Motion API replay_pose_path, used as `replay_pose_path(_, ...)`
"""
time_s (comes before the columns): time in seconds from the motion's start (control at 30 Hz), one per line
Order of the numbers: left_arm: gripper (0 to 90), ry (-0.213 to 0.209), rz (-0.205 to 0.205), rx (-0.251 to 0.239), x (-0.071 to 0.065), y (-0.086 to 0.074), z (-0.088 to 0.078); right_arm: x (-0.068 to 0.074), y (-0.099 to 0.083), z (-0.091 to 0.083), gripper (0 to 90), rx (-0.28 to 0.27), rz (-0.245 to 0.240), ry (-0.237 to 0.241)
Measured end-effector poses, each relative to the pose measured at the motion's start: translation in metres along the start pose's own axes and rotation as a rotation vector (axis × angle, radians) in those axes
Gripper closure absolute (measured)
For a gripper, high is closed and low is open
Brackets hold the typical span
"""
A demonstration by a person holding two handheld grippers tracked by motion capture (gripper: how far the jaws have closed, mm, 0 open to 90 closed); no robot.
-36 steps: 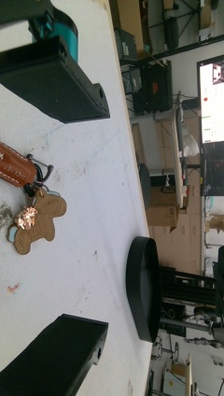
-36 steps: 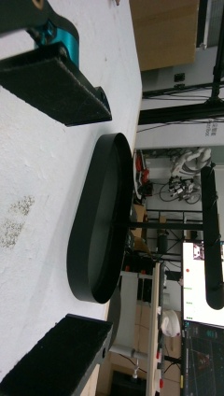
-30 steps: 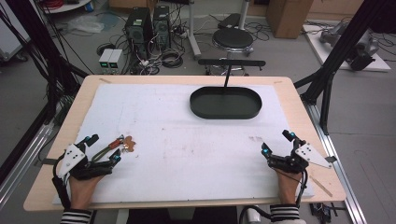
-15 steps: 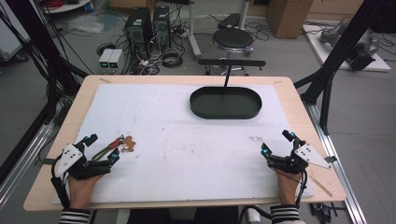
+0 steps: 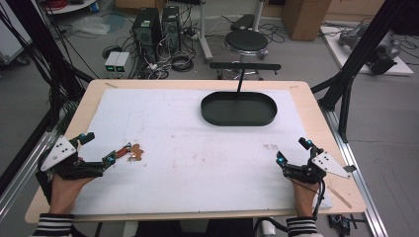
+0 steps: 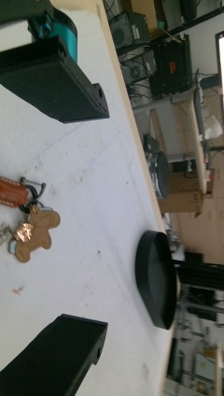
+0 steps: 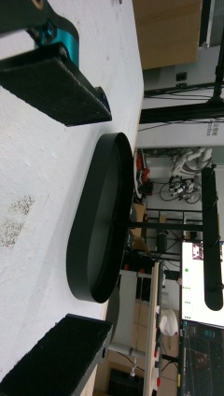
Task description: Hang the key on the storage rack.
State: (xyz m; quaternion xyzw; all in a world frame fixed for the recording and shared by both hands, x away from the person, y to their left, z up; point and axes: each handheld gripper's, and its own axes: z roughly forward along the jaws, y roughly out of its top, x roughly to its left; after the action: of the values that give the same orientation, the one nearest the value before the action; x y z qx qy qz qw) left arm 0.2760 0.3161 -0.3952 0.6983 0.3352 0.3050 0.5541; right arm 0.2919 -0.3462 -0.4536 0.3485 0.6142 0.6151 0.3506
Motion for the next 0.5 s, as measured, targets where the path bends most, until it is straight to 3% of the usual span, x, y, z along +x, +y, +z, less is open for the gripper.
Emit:
replay_pose_path(0.17, 1.7, -0.029, 0.048, 0.131, 0.007, 0.022, 0.002, 0.000, 0.000, 0.000, 1.3, 0.001, -0.002, 0.000)
replay_pose_path(0.37, 1.7, -0.052, 0.090, 0.280, 0.018, 0.037, 0.008, 0.000, 0.000, 0.000, 1.3, 0.000, 0.001, -0.002)
replay_pose_path(0.43, 1.7, -0.036, 0.088, 0.320, 0.021, 0.038, 0.011, 0.000, 0.000, 0.000, 1.3, 0.002, 0.001, -0.002)
replay_pose_path(0.5, 1.7, -0.055, 0.079, 0.356, 0.025, 0.037, 0.012, 0.000, 0.000, 0.000, 1.3, 0.001, 0.003, -0.003)
